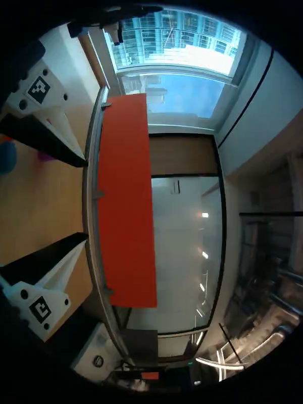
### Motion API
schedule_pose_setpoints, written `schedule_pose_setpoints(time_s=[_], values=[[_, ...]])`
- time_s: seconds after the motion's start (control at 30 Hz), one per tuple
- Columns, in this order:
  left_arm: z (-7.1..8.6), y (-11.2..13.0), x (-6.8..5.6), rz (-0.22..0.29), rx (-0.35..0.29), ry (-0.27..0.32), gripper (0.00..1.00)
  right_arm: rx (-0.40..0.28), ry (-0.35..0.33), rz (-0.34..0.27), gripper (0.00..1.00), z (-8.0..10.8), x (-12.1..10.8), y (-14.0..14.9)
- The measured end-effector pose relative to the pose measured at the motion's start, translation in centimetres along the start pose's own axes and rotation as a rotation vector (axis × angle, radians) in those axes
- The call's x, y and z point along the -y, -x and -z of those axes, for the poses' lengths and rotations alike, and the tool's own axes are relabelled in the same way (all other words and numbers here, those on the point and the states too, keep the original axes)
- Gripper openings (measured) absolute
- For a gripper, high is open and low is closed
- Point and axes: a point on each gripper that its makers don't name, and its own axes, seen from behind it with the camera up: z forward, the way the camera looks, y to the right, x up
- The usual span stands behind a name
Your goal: Pour water
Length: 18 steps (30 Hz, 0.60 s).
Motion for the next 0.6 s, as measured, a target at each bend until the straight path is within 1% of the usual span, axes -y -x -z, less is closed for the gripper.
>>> schedule_pose_setpoints(time_s=[0.2, 0.3, 0.4, 0.6], values=[[-0.2, -0.2, -0.1, 0.007, 0.018, 0.02, 0.98, 0.003, -0.026, 0.0, 0.99, 0.0, 0.4, -0.8], [-0.3, -0.2, -0.5, 0.007, 0.027, 0.044, 0.98, 0.004, -0.047, 0.01, 0.99, 0.1, 0.8, -1.1], [-0.4, -0.4, -1.1, 0.008, 0.031, 0.075, 0.98, 0.008, -0.079, 0.02, 0.99, 0.2, 1.4, -1.2], [-0.3, -0.9, -3.2, -0.011, 0.023, 0.166, 0.98, 0.033, -0.184, 0.026, 1.0, 0.5, 3.4, -0.9]])
